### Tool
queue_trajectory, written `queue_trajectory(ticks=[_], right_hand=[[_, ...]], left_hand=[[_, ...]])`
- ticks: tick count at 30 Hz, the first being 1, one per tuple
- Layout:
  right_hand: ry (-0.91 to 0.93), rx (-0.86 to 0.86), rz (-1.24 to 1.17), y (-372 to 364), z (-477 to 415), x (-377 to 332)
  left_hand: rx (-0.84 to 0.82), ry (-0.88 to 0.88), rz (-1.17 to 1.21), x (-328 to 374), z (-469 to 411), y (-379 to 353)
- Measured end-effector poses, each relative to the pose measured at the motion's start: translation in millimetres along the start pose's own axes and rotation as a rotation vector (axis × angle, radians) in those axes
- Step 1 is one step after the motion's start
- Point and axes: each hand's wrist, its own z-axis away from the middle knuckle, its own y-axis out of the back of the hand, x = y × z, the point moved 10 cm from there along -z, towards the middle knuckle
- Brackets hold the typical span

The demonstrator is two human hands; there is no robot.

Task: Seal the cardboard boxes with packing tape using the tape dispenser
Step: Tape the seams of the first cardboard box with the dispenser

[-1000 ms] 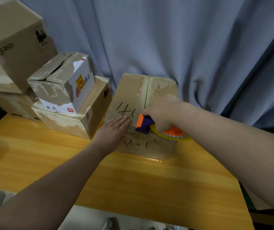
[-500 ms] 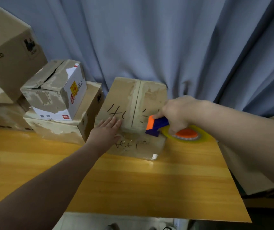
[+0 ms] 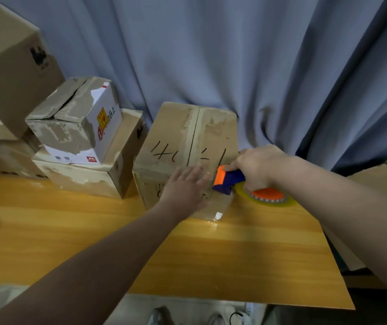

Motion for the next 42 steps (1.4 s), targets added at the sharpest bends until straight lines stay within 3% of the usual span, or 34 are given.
queue_trajectory(ticks=[3,7,9,12,18,23,30,33,36,42], right_hand=[[-0.023,-0.003,-0.048,-5.5,-2.3,6.2],[-0.045,0.01,-0.063,-8.8,-1.8,10.3],[-0.052,0.014,-0.066,-8.1,-2.9,10.8],[-0.051,0.026,-0.06,-4.2,-4.6,10.7],[-0.029,0.09,-0.031,-5.2,-0.6,9.0],[-0.011,0.22,-0.023,-22.1,8.0,12.5],[0.024,0.296,-0.083,-26.2,38.9,56.6],[-0.019,0.237,-0.022,-46.6,65.4,94.9],[-0.068,0.179,0.036,-72.8,78.0,115.8],[-0.051,0.226,-0.008,-90.8,68.7,118.9]], left_hand=[[0.033,-0.092,0.032,1.1,1.6,-4.9],[0.105,0.111,0.112,-90.8,29.8,-2.8],[0.089,0.146,0.086,-102.9,34.9,-5.4],[0.082,0.174,0.082,-80.5,29.0,-7.5],[0.105,-0.039,0.083,7.1,-4.9,-4.4],[0.158,-0.106,0.182,16.6,-10.7,-1.0],[0.159,-0.072,0.175,16.3,-9.5,3.6],[0.13,-0.044,0.157,17.2,-10.2,3.3],[0.08,-0.005,0.05,24.9,-12.2,-0.6],[-0.075,0.071,-0.196,39.4,-19.0,-12.9]])
